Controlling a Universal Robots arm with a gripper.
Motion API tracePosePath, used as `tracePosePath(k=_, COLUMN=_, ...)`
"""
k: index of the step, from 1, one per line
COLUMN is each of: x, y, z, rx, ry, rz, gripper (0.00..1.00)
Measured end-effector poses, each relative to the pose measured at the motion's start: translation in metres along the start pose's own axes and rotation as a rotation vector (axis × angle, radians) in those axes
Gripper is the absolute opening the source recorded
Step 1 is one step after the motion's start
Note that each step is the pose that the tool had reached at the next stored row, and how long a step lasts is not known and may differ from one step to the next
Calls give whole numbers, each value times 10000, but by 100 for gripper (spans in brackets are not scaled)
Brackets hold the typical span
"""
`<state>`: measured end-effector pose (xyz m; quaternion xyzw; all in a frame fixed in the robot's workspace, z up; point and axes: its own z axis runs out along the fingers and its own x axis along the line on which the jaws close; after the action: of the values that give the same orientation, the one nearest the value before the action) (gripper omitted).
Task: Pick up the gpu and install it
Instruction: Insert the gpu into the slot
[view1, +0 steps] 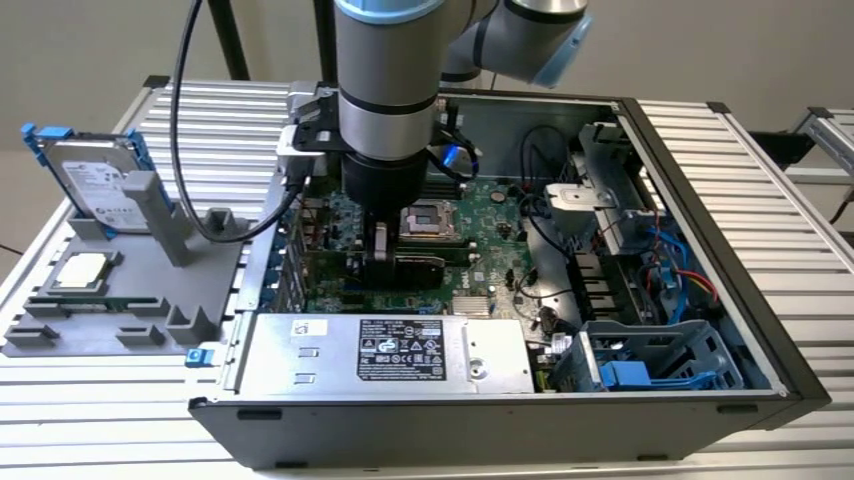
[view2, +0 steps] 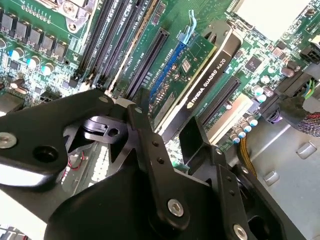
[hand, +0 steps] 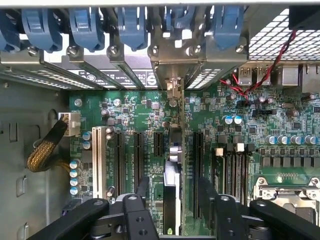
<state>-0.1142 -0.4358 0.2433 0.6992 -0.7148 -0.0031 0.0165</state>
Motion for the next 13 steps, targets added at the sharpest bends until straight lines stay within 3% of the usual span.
tracePosePath(k=3, x=1, y=1, z=-22, rx=-2, ry=4, rz=0, gripper=100)
tracePosePath(k=10, x=7, y=10, z=-333, rx=-2, ry=8, rz=3, gripper=100)
tracePosePath(k=13, x=7, y=11, z=-385, rx=1, ry=9, rz=3, gripper=100)
